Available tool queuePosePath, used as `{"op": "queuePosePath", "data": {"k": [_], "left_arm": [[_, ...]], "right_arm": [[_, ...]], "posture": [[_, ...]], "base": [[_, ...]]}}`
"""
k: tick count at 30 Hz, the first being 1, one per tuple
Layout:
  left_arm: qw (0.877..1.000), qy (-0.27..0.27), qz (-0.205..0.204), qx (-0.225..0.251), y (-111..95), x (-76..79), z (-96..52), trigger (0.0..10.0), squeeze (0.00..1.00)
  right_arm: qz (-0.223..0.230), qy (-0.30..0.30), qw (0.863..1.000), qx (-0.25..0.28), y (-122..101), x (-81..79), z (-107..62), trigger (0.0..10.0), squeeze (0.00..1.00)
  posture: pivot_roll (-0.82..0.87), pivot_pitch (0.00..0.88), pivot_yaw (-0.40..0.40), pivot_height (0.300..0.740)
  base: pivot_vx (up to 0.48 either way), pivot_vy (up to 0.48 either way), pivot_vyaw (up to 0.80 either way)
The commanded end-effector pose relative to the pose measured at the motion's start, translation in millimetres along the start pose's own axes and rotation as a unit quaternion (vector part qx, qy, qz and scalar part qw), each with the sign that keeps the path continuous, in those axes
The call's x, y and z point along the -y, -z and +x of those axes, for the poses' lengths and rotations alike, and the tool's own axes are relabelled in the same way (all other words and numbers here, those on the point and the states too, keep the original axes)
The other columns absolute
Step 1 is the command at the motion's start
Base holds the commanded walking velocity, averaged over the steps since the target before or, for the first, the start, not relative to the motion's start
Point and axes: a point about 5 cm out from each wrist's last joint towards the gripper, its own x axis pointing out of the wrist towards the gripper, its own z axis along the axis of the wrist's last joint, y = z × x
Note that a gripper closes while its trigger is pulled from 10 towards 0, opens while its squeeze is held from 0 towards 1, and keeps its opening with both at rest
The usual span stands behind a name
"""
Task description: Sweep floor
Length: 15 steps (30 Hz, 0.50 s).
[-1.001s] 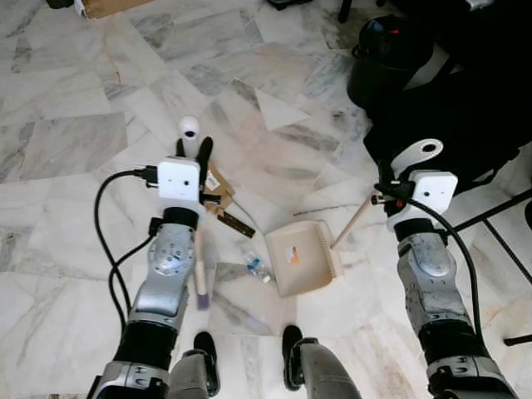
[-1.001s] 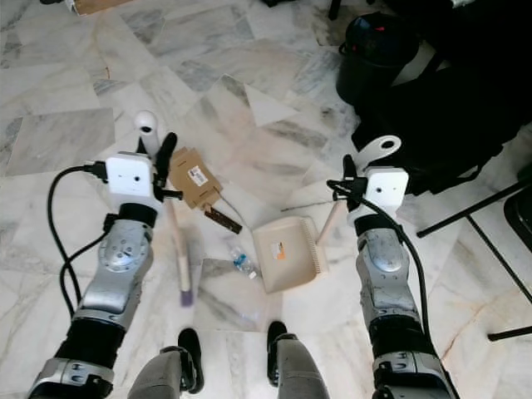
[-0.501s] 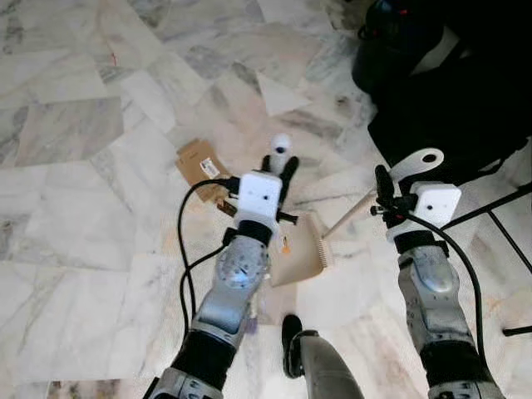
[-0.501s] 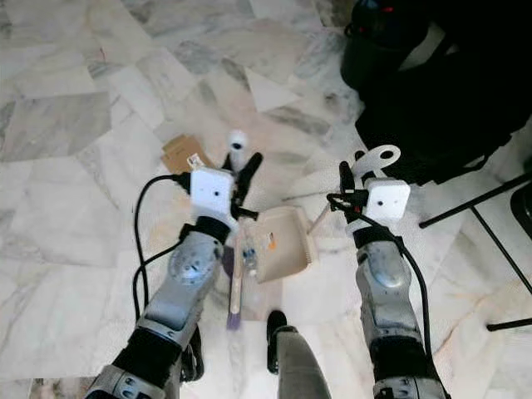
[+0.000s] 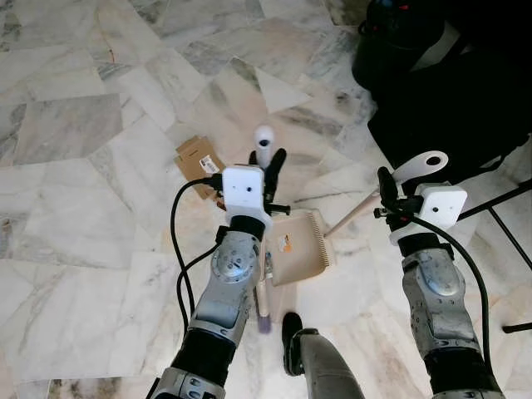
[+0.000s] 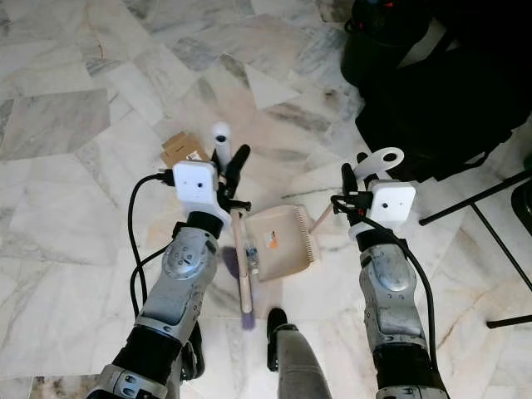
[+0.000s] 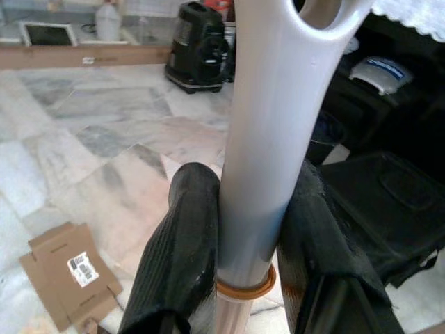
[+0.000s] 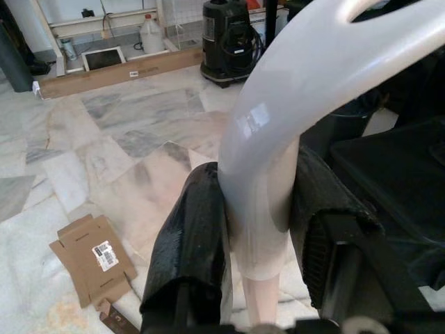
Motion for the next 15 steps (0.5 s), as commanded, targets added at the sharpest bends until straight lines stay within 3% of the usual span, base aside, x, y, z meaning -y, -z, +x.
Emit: {"op": "queuePosePath", "data": {"k": [1, 10, 15], "left_arm": [[0.99, 0.026, -0.139, -0.004, -9.3, 52.0, 5.4, 10.0, 0.0], [0.983, 0.026, -0.177, 0.031, -26.7, 47.8, 10.4, 10.0, 0.0], [0.975, 0.052, -0.212, 0.043, -43.3, 47.0, 16.0, 10.0, 0.0]], "right_arm": [[0.017, -0.005, 0.999, -0.034, 14.5, -4.1, -8.1, 10.0, 0.0], [0.027, -0.009, 0.999, -0.039, 17.7, -8.7, -8.9, 10.0, 0.0], [0.034, -0.008, 0.999, -0.041, 20.1, -10.4, -6.0, 10.0, 0.0]], "posture": [[-0.14, 0.496, -0.042, 0.74], [-0.12, 0.478, -0.026, 0.74], [-0.09, 0.453, -0.01, 0.74]], "base": [[0.0, 0.0, 0.0], [0.0, 0.0, 0.0], [0.0, 0.0, 0.0]]}}
